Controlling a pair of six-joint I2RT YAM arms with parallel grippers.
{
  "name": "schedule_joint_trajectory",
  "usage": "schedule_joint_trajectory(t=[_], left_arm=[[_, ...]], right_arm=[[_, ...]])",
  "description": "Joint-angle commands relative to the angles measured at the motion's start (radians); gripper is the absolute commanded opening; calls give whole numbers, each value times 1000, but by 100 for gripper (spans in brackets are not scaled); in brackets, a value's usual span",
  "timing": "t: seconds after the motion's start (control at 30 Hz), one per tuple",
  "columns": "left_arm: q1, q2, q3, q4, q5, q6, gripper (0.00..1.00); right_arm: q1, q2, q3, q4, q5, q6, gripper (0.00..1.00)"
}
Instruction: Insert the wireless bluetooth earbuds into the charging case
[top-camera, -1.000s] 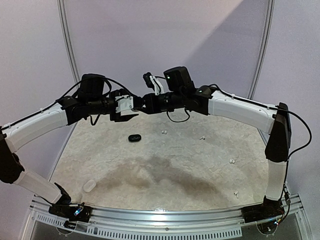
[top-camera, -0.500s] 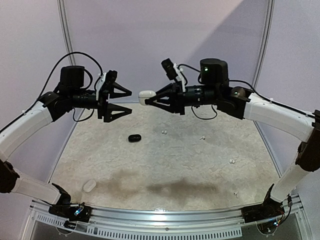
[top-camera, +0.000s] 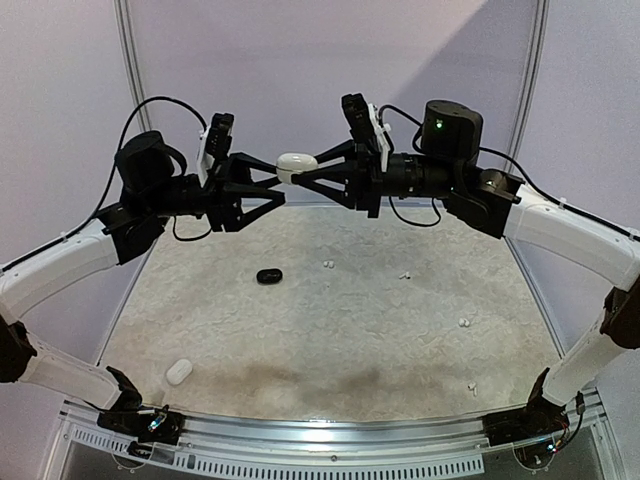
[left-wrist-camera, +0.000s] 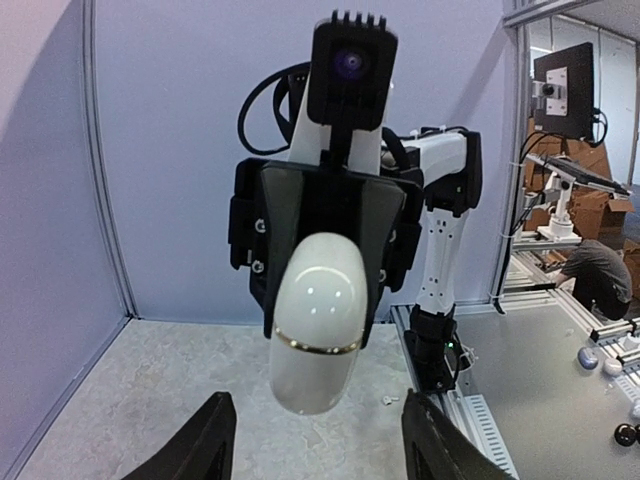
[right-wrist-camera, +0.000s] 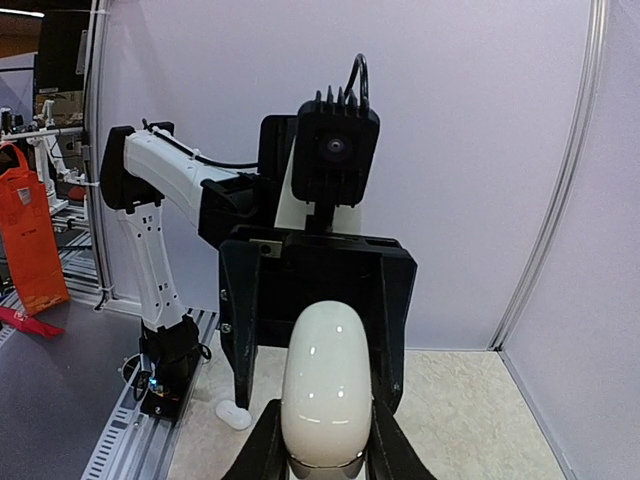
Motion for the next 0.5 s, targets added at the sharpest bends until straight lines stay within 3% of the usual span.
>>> schedule_joint_trajectory(t=[0.0, 0.13, 0.23, 0.37, 0.47], left_arm=[[-32, 20, -20, 83, -26, -53, 55], [-40, 25, -20, 101, -24, -47, 45], [-48, 28, -20, 99, -23, -28, 31], [-53, 36, -14, 106, -19, -26, 29], [-55, 40, -7, 106, -18, -23, 19]], right_arm=[[12, 11, -3, 3, 24, -30, 0], [15, 12, -4, -13, 38, -30, 0], [16, 13, -4, -15, 50, -30, 0], [16, 18, -2, -22, 57, -35, 0], [16, 19, -6, -25, 60, -39, 0]])
